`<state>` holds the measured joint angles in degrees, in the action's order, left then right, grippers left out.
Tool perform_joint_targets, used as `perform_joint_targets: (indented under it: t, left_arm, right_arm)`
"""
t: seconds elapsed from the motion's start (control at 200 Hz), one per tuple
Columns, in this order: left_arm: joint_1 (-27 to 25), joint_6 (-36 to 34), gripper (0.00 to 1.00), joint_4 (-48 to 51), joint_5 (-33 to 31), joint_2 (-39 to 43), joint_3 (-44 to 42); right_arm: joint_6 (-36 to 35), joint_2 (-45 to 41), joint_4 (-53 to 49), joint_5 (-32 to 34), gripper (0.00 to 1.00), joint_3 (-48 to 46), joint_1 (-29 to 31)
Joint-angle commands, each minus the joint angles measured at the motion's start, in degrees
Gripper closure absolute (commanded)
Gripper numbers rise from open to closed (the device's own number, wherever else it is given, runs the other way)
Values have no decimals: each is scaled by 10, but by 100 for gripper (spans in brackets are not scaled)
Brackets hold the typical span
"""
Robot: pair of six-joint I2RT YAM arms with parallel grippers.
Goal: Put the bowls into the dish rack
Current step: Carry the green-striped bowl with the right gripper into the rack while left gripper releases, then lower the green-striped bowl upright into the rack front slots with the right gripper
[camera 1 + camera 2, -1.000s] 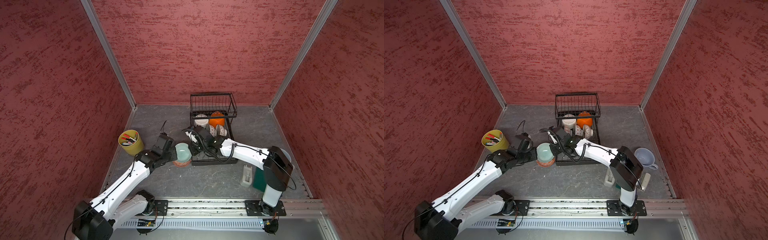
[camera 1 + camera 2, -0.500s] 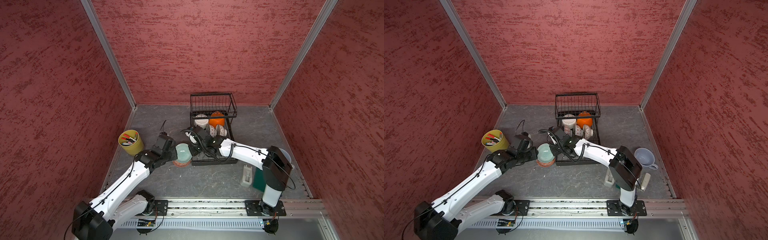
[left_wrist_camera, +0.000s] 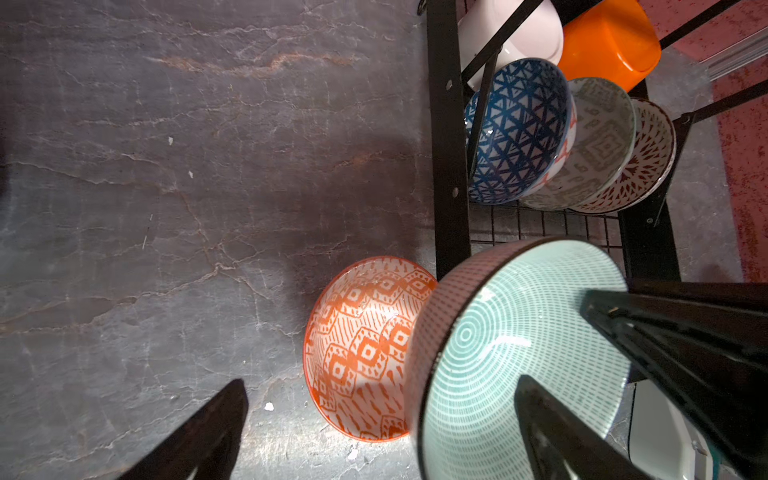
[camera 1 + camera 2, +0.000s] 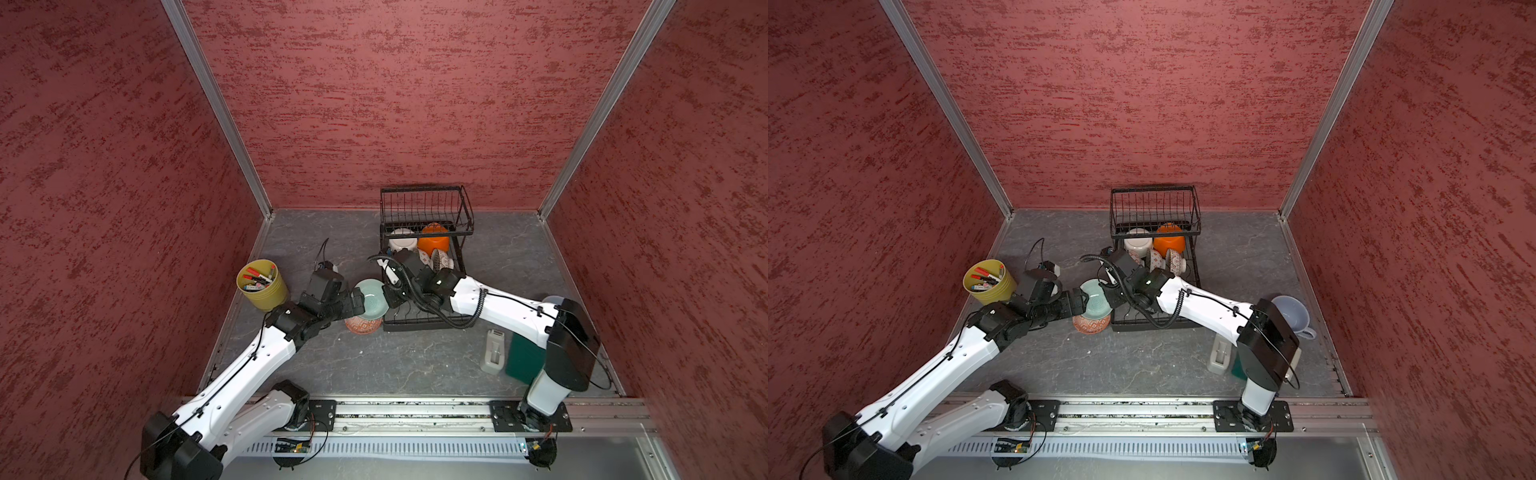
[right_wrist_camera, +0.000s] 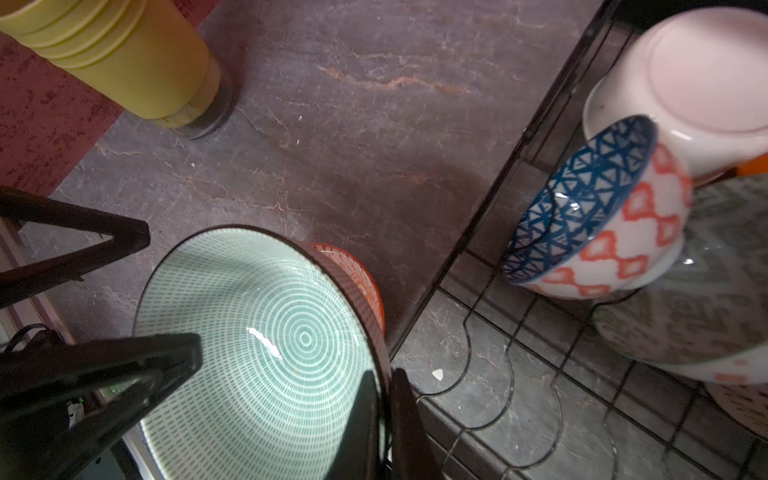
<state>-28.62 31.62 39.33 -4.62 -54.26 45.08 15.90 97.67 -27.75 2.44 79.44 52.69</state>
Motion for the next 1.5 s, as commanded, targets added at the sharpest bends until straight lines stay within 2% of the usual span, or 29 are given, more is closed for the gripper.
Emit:
perform_joint_targets:
  t: [0.0, 0.381, 0.606, 1.147, 1.498]
  left_arm:
    - [1, -6, 0, -16, 1, 13, 8]
    - [2, -3, 0, -47, 11, 17, -21]
    - [7, -6, 1, -59, 11, 6, -29]
    - [35, -11, 0, -84, 23, 10, -56]
    - [57, -19, 1, -99, 30, 11, -68]
  right_arm:
    - [-7, -32, -13, 66, 100, 5, 3]
    - [-19, -63, -103, 294, 100, -16, -1]
    - [-9, -60, -151, 388, 100, -51, -14]
    - [-15, -59, -213, 531, 100, -93, -54]
    - [-21, -17, -253, 572, 100, -69, -54]
